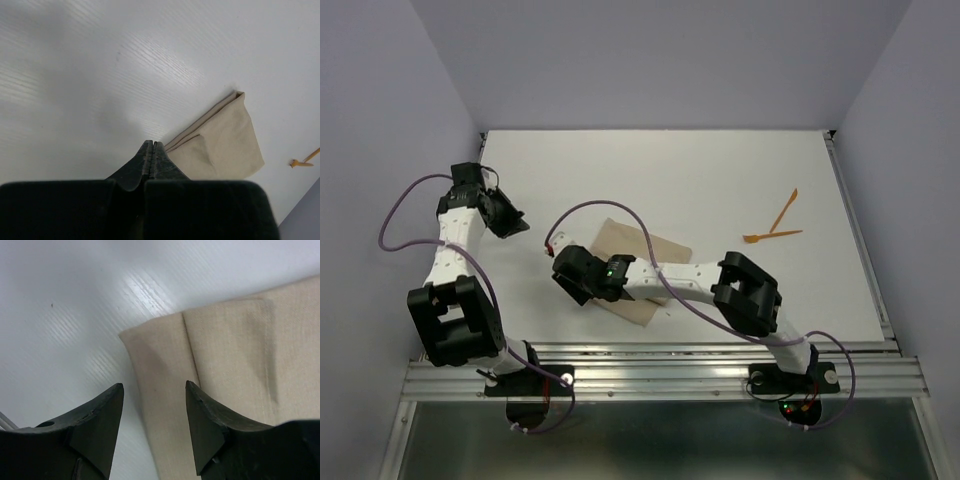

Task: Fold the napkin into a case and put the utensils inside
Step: Fold the lower triangle-folded napkin at the center of the board.

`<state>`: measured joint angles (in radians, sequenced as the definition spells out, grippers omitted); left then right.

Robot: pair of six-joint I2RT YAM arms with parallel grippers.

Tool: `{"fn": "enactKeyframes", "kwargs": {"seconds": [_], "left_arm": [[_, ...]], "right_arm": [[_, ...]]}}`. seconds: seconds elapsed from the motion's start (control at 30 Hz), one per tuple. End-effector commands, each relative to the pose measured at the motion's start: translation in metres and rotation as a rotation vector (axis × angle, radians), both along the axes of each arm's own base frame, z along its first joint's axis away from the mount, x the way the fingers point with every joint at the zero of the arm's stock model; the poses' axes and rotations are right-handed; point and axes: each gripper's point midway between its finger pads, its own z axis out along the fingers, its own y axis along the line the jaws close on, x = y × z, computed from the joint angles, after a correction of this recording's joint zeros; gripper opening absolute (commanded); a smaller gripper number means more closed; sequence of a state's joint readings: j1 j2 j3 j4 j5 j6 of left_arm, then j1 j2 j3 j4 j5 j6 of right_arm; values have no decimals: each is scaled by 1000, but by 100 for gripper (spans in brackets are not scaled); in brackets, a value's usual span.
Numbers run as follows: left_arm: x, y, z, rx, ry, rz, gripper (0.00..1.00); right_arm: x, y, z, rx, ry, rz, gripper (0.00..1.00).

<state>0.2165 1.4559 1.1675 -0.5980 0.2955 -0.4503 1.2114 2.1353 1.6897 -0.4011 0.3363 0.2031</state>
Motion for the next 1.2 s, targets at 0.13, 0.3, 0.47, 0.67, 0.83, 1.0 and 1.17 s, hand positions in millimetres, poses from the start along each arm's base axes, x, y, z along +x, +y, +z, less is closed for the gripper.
{"fn": "enactKeyframes", "kwargs": {"seconds": [0.13,0.3,0.47,0.67,0.83,1.0,1.17], "left_arm": [[-18,23,6,-9,-18,76,0],[-19,22,3,-20,-17,77,0],[-20,23,2,-17,-16,83,0],[-22,23,0,-21,-15,87,0],[-23,23,0,-22,-21,87,0],[-26,18,-5,-40,-18,77,0],[-31,13,-14,-60,-11,66,0]], "right_arm": [[7,45,17,38,-133,81,58],[11,49,-3,0,-137,92,58],[9,50,-22,-27,-144,91,55],[15,50,-29,-18,-169,55,32],[11,57,-18,24,-155,77,5],[-2,65,3,105,-83,135,1],[1,64,21,175,13,163,1]]}}
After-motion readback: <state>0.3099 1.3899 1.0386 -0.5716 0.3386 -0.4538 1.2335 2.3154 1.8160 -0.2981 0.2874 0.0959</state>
